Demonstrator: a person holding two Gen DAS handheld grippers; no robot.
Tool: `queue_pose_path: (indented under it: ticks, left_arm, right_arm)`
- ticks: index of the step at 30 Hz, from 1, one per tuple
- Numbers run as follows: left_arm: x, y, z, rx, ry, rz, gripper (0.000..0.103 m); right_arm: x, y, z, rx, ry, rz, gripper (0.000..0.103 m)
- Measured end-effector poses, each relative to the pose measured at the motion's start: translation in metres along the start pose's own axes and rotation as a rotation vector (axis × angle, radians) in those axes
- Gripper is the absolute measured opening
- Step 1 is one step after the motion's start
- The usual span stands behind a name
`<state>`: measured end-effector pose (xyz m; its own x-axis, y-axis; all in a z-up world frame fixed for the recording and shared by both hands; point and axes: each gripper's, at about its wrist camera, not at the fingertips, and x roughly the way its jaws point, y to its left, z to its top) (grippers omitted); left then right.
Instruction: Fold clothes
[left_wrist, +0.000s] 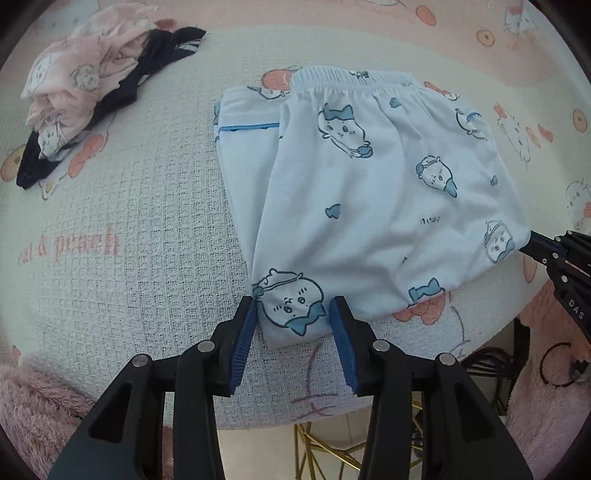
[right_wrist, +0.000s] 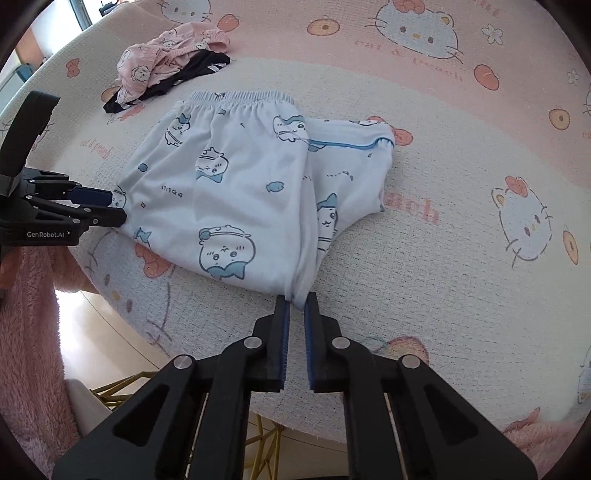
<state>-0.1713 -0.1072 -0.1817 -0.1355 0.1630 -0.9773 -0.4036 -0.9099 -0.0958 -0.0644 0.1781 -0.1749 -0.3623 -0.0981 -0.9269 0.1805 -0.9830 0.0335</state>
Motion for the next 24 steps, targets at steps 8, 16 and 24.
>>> queue_pose_path:
  ticks: [8,16,24]
  left_arm:
    - [-0.006,-0.013,-0.027,-0.008,-0.034,0.000,0.044]
    - [-0.008,-0.033,-0.030,0.008,-0.060,-0.025,0.044]
    - [-0.002,-0.032,-0.035,-0.007,-0.018,0.013,0.046]
  right_arm:
    - [-0.018,-0.030,-0.003,0.128,-0.029,0.166,0.006]
    - [0.017,0.016,0.002,0.000,0.033,0.091,0.006]
    - [0.004,-0.008,-0.003,0.078,0.018,0.035,0.000]
